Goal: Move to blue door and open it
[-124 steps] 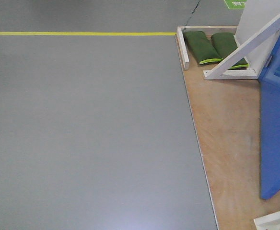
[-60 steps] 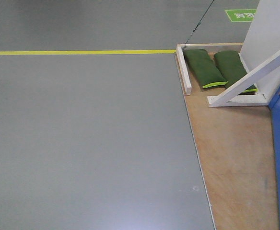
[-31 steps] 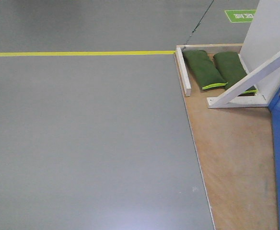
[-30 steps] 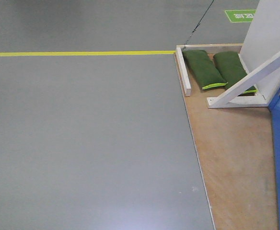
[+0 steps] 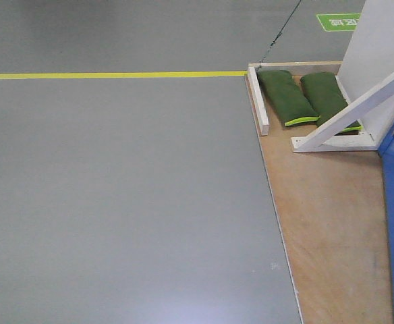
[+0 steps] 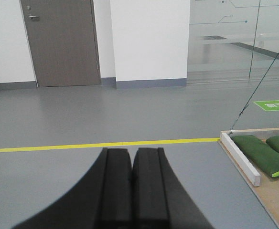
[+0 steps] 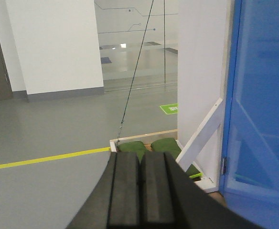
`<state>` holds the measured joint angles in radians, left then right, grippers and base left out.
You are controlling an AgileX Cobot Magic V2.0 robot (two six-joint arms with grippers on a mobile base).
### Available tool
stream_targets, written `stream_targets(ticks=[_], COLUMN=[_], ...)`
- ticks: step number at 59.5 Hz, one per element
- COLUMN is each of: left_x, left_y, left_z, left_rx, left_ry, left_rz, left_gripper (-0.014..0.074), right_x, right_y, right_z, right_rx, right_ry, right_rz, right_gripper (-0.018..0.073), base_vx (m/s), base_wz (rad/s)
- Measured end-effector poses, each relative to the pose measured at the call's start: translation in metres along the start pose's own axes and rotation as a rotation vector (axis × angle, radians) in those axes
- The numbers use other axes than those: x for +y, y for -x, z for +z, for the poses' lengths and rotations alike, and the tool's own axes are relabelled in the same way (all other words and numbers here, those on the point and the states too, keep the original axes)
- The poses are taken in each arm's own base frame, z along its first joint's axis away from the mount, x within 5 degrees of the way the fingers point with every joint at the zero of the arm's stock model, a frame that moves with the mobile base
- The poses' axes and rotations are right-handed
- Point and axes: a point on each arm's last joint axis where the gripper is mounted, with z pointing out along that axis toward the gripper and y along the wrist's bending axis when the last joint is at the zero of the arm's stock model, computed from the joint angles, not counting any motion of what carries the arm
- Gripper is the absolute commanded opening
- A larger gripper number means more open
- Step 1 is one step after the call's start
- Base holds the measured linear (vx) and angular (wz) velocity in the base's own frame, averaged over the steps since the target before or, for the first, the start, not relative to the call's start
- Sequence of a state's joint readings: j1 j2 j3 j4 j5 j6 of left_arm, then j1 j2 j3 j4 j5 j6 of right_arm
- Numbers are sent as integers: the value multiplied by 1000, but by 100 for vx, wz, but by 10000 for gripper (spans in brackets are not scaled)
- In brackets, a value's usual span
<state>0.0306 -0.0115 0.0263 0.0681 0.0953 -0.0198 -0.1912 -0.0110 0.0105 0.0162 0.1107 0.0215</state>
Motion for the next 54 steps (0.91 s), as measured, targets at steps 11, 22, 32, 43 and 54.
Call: stream_targets(ticks=[11,22,32,43,54], left_x=[0,0,0,0,0], left_y=[0,0,0,0,0], left_z=[0,0,0,0,0], left_rx=[0,0,0,0,0], left_ry=[0,0,0,0,0], left_rz=[0,0,0,0,0], left_gripper=[73,73,73,73,73], right_x=[2,5,9,9,-9], right_y=[57,117,159,199,224], right_z=[3,30,66,99,122], right_rx=[-66,-46,-36,-79,-266], right_ry=[2,15,42,70,-45], right_rz=[-1,117,451,950,1264], right_gripper=[-1,-1,-1,-1,-1], base_vx=[0,0,0,0,0], base_wz=[0,0,0,0,0])
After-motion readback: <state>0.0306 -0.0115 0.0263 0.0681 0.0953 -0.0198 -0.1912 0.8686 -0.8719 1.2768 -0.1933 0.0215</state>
